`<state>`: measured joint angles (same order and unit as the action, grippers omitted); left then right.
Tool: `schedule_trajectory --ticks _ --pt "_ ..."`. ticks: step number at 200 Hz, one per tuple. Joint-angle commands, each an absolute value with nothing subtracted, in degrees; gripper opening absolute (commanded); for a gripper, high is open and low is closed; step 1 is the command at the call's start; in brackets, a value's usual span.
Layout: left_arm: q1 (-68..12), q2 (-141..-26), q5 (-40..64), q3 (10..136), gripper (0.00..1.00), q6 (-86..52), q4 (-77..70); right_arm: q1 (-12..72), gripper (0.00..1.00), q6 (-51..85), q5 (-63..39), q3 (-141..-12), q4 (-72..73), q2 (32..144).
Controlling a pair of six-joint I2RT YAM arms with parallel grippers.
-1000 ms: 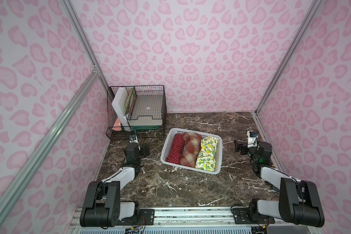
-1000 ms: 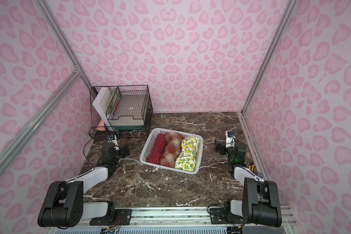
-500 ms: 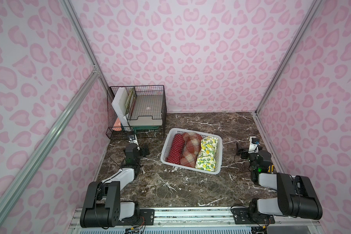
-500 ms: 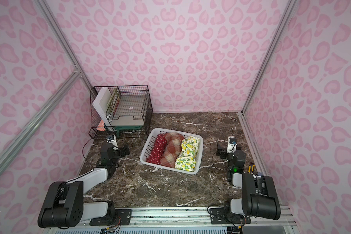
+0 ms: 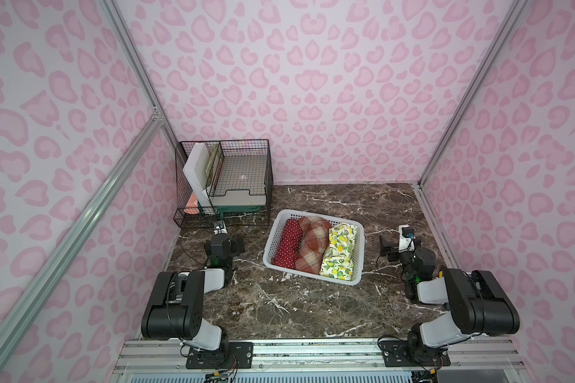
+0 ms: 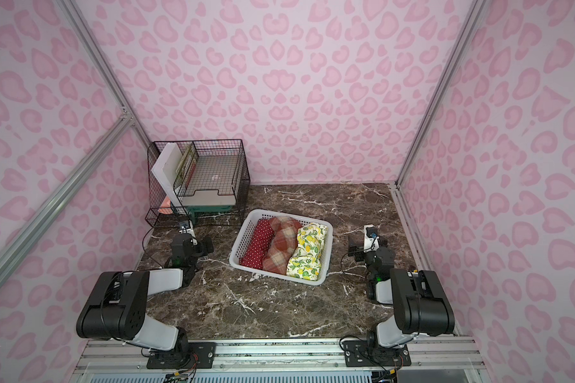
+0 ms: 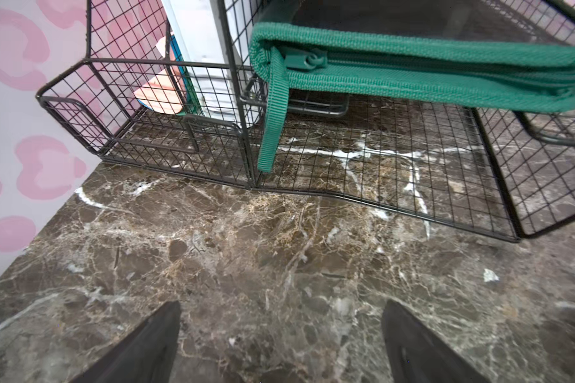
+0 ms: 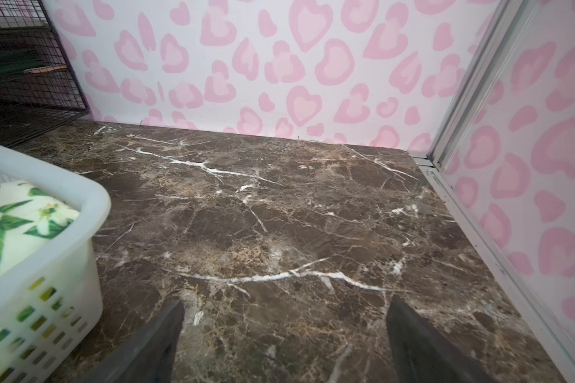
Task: Roll up the skirts
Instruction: Reset both arms
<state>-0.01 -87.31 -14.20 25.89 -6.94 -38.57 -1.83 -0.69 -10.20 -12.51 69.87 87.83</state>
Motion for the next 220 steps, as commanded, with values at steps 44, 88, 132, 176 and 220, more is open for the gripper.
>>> schedule_trajectory --ticks 44,88,132,176,220 --pt "-0.70 -87.18 -16.33 25.86 0.98 -6.33 -40.51 -1.81 0.99 -1.32 -9.75 -12.49 72.59 87.59" --pt "-0.64 -87.18 -16.27 26.01 0.98 -6.36 -40.52 -1.89 0.99 -1.32 -9.78 -12.56 72.49 87.65" --pt "-0.70 -87.54 -16.22 26.56 0.98 -6.37 -39.80 -1.93 0.99 -1.32 -9.84 -12.57 72.49 87.68" --pt "-0.61 -87.46 -16.10 26.54 0.98 -6.42 -39.79 -1.96 0.99 -1.25 -9.93 -12.66 72.33 87.71" --pt "-0.70 -87.22 -16.18 25.99 0.98 -6.36 -40.43 -1.94 0.99 -1.23 -10.02 -12.57 72.34 87.62"
